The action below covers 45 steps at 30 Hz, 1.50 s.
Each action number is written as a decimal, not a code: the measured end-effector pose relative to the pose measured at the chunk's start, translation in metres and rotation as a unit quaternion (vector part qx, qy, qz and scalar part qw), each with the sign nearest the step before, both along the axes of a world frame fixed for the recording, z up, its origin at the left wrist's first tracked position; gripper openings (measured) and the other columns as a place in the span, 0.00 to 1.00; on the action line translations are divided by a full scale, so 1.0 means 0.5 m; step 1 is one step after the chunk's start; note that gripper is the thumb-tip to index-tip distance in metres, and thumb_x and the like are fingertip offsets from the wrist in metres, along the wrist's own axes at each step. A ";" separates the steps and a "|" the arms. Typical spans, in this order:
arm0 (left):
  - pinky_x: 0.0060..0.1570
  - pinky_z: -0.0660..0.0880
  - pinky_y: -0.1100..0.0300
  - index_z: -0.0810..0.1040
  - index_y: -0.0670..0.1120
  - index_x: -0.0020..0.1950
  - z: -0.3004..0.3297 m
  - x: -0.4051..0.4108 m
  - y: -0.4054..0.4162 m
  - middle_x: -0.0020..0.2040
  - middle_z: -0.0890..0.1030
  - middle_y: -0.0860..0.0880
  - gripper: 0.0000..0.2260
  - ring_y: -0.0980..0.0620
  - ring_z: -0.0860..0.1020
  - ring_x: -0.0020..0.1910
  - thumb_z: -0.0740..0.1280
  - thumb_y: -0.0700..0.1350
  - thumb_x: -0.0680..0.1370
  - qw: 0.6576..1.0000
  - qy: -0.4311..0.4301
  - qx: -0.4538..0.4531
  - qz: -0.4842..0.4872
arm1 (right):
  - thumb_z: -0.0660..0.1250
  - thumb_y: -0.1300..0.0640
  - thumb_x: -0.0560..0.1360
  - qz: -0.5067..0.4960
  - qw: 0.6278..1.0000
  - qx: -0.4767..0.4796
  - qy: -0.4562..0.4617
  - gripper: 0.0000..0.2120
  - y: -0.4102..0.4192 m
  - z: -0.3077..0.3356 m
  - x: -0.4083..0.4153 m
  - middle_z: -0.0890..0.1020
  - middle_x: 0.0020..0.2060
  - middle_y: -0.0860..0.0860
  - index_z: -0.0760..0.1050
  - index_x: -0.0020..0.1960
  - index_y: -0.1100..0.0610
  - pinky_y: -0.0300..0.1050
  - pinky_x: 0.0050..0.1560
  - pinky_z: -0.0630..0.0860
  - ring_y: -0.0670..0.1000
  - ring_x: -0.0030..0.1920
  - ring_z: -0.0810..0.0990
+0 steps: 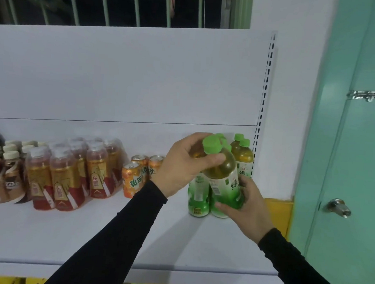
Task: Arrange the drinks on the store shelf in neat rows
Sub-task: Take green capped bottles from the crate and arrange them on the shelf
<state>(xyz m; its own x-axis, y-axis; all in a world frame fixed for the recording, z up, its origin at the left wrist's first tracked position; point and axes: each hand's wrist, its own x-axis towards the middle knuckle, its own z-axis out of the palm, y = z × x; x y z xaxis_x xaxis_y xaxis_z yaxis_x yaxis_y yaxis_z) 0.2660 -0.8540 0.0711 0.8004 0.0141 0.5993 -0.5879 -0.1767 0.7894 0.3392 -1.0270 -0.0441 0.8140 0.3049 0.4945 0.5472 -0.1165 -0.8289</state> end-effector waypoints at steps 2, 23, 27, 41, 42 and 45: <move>0.58 0.78 0.57 0.83 0.48 0.55 -0.016 -0.006 -0.008 0.54 0.85 0.50 0.17 0.53 0.82 0.56 0.78 0.35 0.69 0.999 0.001 0.033 -0.040 | 0.82 0.57 0.62 -0.053 0.998 0.000 -0.017 0.36 -0.011 -0.009 0.013 0.76 0.58 0.47 0.68 0.65 0.50 0.52 0.58 0.78 0.47 0.59 0.76; 0.51 0.81 0.51 0.80 0.42 0.55 -0.108 0.044 -0.148 0.49 0.86 0.49 0.14 0.53 0.83 0.48 0.74 0.40 0.71 0.988 0.037 -0.146 -0.021 | 0.78 0.51 0.69 -0.233 0.946 -0.164 -0.156 0.34 -0.258 -0.024 -0.049 0.71 0.64 0.47 0.70 0.71 0.55 0.28 0.60 0.64 0.40 0.62 0.68; 0.42 0.80 0.58 0.80 0.41 0.56 -0.137 0.061 -0.209 0.47 0.85 0.50 0.12 0.54 0.82 0.44 0.73 0.38 0.74 0.981 0.068 -0.155 -0.091 | 0.70 0.38 0.72 -0.313 0.910 -0.217 -0.163 0.35 -0.338 -0.044 -0.130 0.73 0.66 0.51 0.69 0.71 0.57 0.29 0.65 0.62 0.38 0.64 0.66; 0.59 0.79 0.56 0.80 0.45 0.57 -0.331 -0.042 -0.574 0.54 0.85 0.52 0.13 0.56 0.82 0.55 0.75 0.40 0.74 0.935 0.104 0.089 -0.327 | 0.63 0.39 0.77 -0.587 0.726 -0.356 -0.034 0.32 -0.615 -0.204 -0.586 0.73 0.65 0.58 0.71 0.70 0.62 0.50 0.67 0.70 0.58 0.66 0.73; 0.58 0.79 0.58 0.81 0.47 0.56 -0.351 -0.058 -0.609 0.53 0.85 0.53 0.12 0.56 0.83 0.55 0.76 0.39 0.74 0.928 0.110 0.102 -0.342 | 0.62 0.38 0.77 -0.599 0.715 -0.359 -0.024 0.33 -0.638 -0.220 -0.614 0.73 0.66 0.57 0.70 0.70 0.61 0.51 0.67 0.71 0.58 0.66 0.73; 0.54 0.78 0.64 0.81 0.49 0.54 -0.405 -0.104 -0.719 0.52 0.85 0.54 0.13 0.57 0.83 0.52 0.77 0.38 0.73 0.907 0.126 0.140 -0.377 | 0.59 0.36 0.77 -0.624 0.694 -0.357 0.021 0.34 -0.715 -0.269 -0.691 0.73 0.67 0.57 0.70 0.71 0.59 0.53 0.67 0.72 0.58 0.67 0.72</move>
